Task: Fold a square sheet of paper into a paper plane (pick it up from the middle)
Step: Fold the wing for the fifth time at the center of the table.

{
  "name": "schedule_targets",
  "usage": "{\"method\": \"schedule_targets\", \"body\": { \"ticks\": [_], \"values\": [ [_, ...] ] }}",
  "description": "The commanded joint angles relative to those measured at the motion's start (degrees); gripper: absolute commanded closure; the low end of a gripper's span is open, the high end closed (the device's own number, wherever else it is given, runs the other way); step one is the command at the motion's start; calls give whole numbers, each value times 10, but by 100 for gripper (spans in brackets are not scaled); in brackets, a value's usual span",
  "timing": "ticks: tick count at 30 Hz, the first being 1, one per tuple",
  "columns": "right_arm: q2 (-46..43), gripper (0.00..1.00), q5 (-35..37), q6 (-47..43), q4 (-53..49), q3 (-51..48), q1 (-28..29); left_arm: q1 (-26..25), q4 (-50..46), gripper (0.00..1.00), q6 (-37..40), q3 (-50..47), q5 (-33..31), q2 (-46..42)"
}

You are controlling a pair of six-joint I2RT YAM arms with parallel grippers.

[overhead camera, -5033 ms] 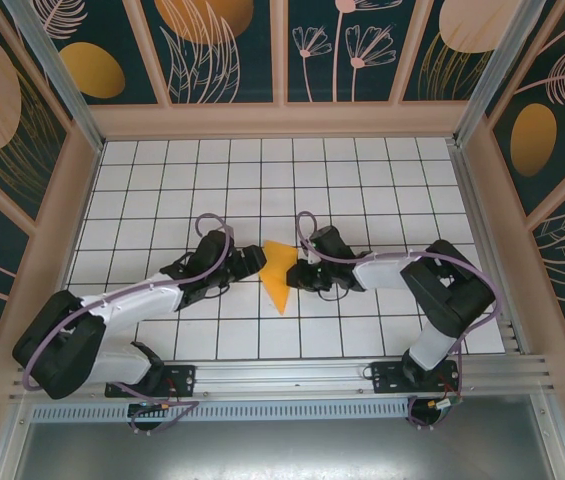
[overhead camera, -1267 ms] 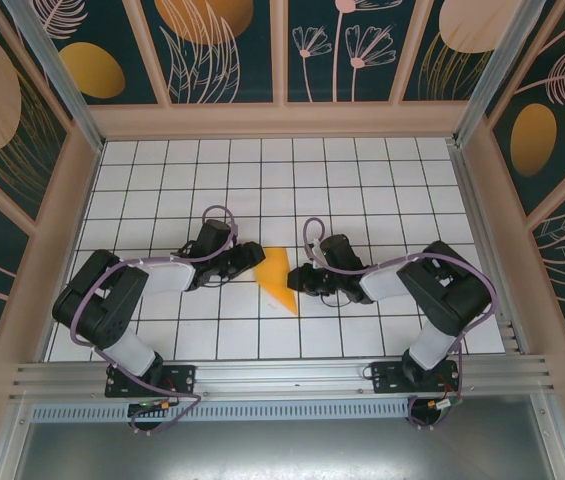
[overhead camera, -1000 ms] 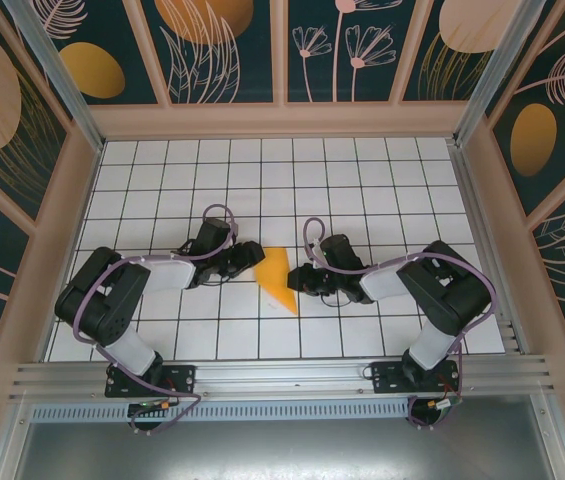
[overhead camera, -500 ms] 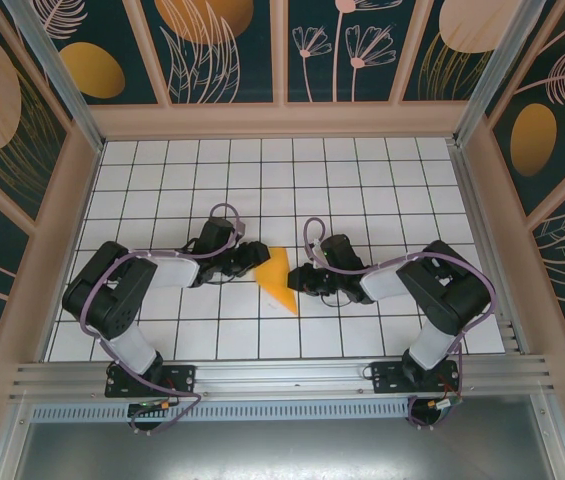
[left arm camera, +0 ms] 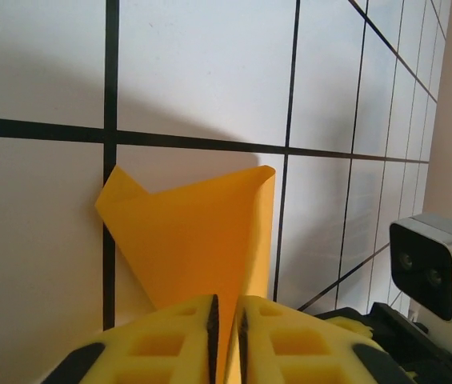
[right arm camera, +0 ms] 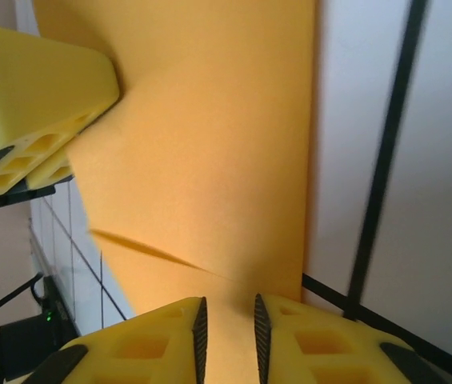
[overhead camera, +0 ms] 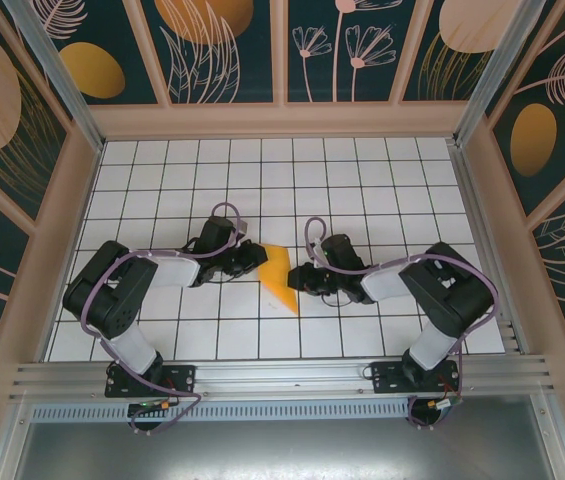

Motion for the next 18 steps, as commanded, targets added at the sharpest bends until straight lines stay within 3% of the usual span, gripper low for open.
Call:
{"method": "schedule_targets", "body": {
  "ticks": [1, 8, 10, 14, 18],
  "values": [
    [-47, 70, 49, -11, -56, 10, -1, -3, 18, 86, -14, 4, 3, -9],
    [-180, 60, 148, -64, -116, -4, 32, -2, 19, 88, -25, 2, 0, -25],
    [-193, 53, 194, -99, -127, -4, 67, -3, 20, 89, -27, 0, 0, -26],
    [-187, 51, 371, -173, -159, 11, 169, -3, 22, 89, -30, -1, 0, -27],
    [-169, 51, 457, -224, -149, 12, 226, -3, 22, 89, -32, 2, -1, -26]
  ]
}}
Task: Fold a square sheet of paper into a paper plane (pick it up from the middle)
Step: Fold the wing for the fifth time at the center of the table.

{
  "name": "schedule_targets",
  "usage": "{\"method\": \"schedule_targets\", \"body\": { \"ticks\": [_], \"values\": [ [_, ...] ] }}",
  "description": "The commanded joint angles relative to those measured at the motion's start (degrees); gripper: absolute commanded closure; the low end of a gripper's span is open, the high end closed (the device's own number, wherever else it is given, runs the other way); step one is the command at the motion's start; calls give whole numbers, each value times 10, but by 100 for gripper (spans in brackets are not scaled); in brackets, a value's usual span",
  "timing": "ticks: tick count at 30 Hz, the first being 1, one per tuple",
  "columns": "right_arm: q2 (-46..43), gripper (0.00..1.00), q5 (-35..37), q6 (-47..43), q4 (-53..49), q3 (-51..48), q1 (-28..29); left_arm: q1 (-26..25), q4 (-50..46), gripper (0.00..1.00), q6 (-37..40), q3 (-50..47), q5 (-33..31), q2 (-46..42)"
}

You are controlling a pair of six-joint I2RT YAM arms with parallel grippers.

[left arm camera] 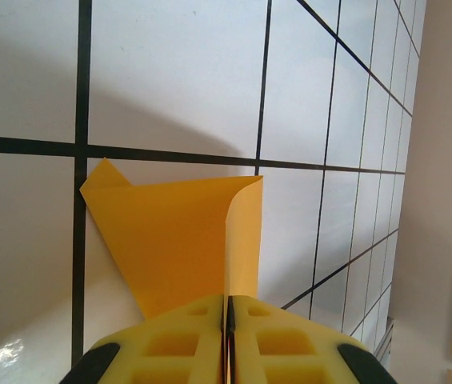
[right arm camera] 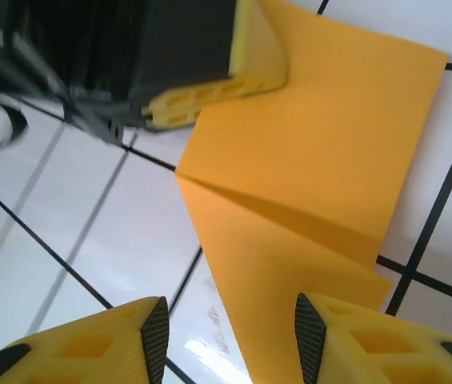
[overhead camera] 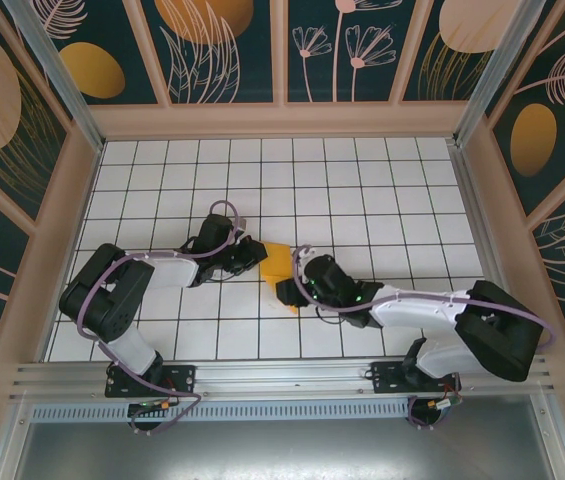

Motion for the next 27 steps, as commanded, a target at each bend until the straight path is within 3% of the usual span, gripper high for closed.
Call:
{"method": "schedule_targets", "body": {
  "ticks": [1, 6, 11, 18, 27],
  "values": [
    [16, 51, 146, -85, -9, 13, 42, -2, 13, 89, -8, 3, 1, -11],
    [54, 52, 252, -150, 5, 23, 108, -2, 10, 89, -6, 5, 4, -10],
    [80, 54, 298, -169, -7, 36, 140, -3, 10, 89, -6, 9, 4, -5],
    [70, 55, 335, -187, -4, 11, 156, -3, 8, 89, -9, 16, 3, -1],
    [82, 55, 299, -256, 86, -18, 166, -2, 6, 89, -7, 13, 6, 1]
  ]
}}
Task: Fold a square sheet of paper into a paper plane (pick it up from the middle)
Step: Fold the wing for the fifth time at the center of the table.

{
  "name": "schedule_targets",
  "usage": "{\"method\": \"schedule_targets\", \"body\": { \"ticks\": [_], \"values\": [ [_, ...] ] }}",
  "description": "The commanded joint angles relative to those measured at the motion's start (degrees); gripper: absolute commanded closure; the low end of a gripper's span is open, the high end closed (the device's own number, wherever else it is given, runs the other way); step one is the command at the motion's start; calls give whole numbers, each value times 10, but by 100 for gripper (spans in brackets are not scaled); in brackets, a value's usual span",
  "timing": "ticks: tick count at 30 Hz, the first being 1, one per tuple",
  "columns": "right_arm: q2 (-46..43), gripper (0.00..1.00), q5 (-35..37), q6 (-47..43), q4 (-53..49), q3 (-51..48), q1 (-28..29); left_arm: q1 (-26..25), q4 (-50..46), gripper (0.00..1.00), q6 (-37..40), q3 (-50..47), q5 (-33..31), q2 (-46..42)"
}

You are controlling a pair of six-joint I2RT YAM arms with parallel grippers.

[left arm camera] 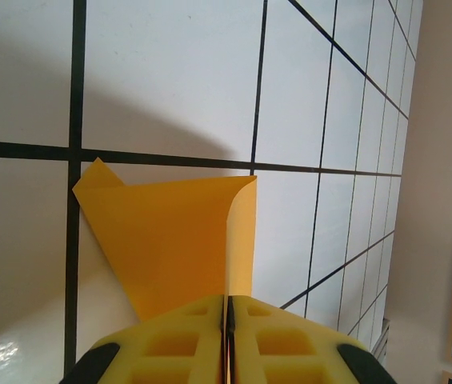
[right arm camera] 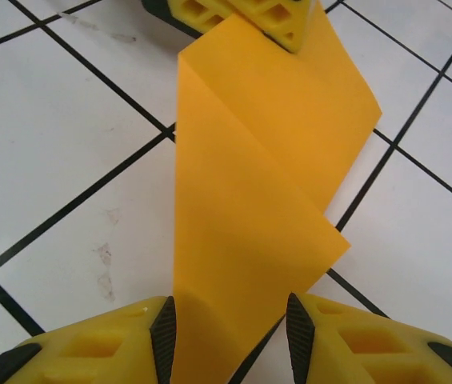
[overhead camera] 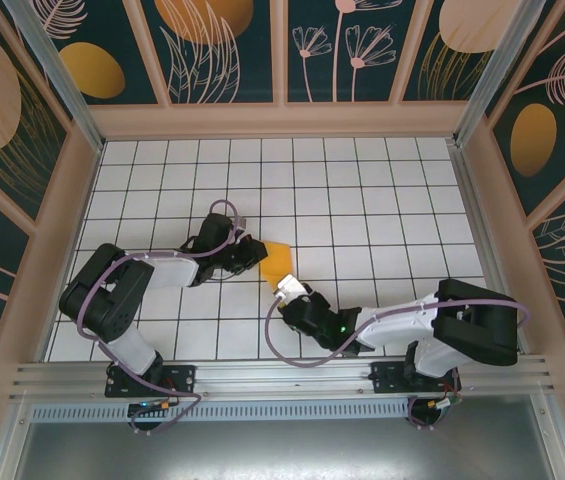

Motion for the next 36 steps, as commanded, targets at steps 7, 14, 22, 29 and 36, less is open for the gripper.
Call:
{"method": "schedule_targets", "body": {
  "ticks": [7, 14, 22, 29, 36],
  "values": [
    [114, 55, 70, -49, 52, 66, 6, -3, 6, 89, -3, 6, 9, -2],
    [140, 55, 92, -44, 61, 74, 5, -2, 7, 89, -4, 4, 9, 0],
    [154, 59, 105, -34, 63, 76, 1, -2, 6, 89, -3, -2, 10, -5],
    [156, 65, 108, -25, 62, 73, -3, -2, 4, 89, 0, -3, 12, -8],
    [161, 68, 109, -24, 57, 79, -3, -3, 7, 89, 0, -2, 13, -2]
  ]
}}
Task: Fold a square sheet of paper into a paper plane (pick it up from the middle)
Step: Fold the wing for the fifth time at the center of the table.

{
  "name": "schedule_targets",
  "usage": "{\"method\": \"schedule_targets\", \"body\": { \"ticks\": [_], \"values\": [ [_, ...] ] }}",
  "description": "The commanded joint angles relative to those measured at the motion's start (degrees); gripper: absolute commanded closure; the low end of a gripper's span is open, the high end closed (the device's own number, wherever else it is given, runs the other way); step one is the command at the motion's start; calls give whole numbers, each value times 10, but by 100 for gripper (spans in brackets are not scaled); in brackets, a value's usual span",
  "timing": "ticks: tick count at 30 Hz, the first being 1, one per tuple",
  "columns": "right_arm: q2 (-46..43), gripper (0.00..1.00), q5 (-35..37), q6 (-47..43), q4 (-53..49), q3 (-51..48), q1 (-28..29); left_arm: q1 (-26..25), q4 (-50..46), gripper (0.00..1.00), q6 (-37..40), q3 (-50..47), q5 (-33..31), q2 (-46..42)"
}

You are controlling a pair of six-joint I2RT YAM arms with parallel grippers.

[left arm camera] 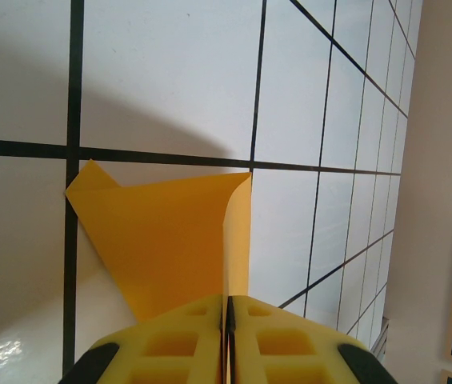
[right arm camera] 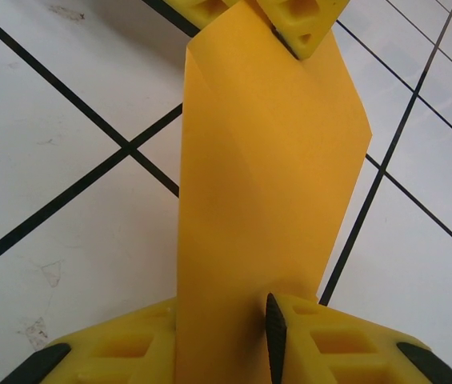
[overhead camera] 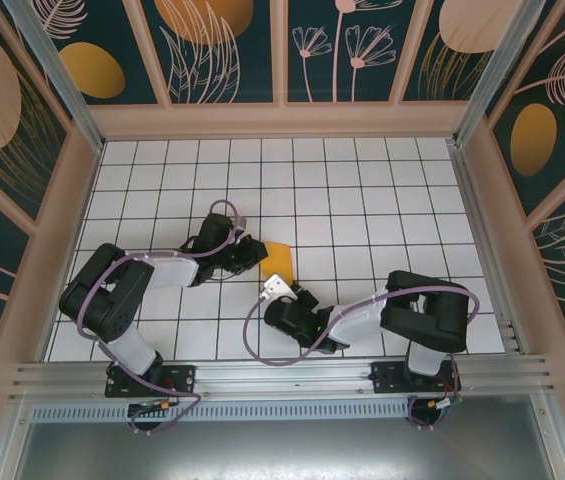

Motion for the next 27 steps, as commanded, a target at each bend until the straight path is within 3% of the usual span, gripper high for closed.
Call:
{"method": "schedule_targets", "body": {
  "ticks": [1, 27],
  "values": [
    [12, 68, 19, 13, 9, 14, -3, -2, 9, 89, -2, -3, 10, -1],
    [4, 76, 7, 23, 27, -8, -10, -3, -16, 88, 15, 3, 10, -10]
  ]
}}
